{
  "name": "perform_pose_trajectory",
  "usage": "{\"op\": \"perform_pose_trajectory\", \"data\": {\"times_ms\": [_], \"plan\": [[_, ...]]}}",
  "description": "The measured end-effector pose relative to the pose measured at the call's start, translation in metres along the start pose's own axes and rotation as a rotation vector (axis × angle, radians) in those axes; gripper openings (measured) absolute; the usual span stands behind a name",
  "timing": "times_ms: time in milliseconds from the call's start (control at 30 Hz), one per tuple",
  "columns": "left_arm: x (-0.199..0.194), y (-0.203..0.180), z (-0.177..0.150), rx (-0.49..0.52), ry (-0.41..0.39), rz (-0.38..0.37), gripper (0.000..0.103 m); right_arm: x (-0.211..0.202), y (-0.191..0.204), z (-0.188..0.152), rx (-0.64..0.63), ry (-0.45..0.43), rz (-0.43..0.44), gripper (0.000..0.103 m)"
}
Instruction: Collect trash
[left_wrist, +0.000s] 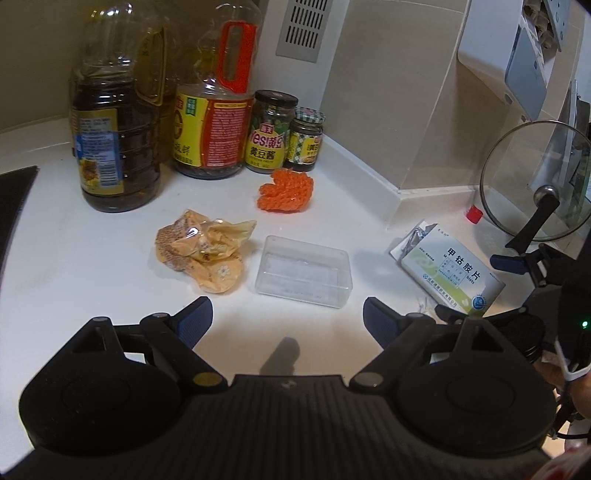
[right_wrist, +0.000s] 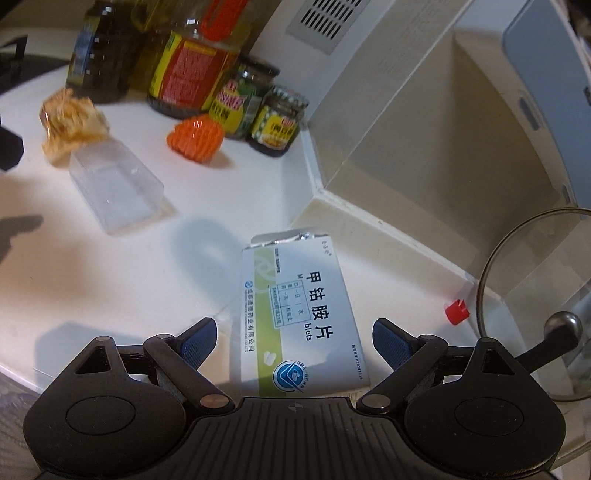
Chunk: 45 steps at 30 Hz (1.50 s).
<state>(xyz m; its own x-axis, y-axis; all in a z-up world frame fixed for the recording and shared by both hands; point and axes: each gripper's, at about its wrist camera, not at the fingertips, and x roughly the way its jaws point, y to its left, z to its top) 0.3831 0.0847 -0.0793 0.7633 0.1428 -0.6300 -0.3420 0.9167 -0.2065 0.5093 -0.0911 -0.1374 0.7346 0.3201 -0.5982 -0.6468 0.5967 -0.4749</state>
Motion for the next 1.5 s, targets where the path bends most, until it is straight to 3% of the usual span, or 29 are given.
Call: {"op": "perform_pose_trajectory", "data": {"times_ms": [267, 367, 600, 1133, 1300, 1500], "plan": [[0.017, 0.003, 0.005, 0.003, 0.013, -0.042, 0.087, 0.013, -0.001, 0.003, -0.01, 0.029, -0.008, 0.089], [0.022, 0.002, 0.006, 0.015, 0.013, -0.037, 0.087, 0.015, -0.002, 0.004, -0.004, 0.034, -0.003, 0.073], [0.034, -0.007, 0.009, 0.057, 0.005, -0.017, 0.09, -0.002, -0.009, 0.002, 0.073, -0.028, 0.007, 0.072], [0.091, -0.046, 0.013, 0.248, 0.023, 0.089, 0.094, -0.054, -0.051, -0.019, 0.481, -0.128, 0.088, 0.071], [0.099, -0.047, 0.01, 0.245, 0.022, 0.099, 0.093, -0.061, -0.059, -0.029, 0.517, -0.118, 0.078, 0.071], [0.102, -0.051, 0.009, 0.248, 0.018, 0.102, 0.084, -0.064, -0.06, -0.038, 0.541, -0.104, 0.078, 0.071]]}}
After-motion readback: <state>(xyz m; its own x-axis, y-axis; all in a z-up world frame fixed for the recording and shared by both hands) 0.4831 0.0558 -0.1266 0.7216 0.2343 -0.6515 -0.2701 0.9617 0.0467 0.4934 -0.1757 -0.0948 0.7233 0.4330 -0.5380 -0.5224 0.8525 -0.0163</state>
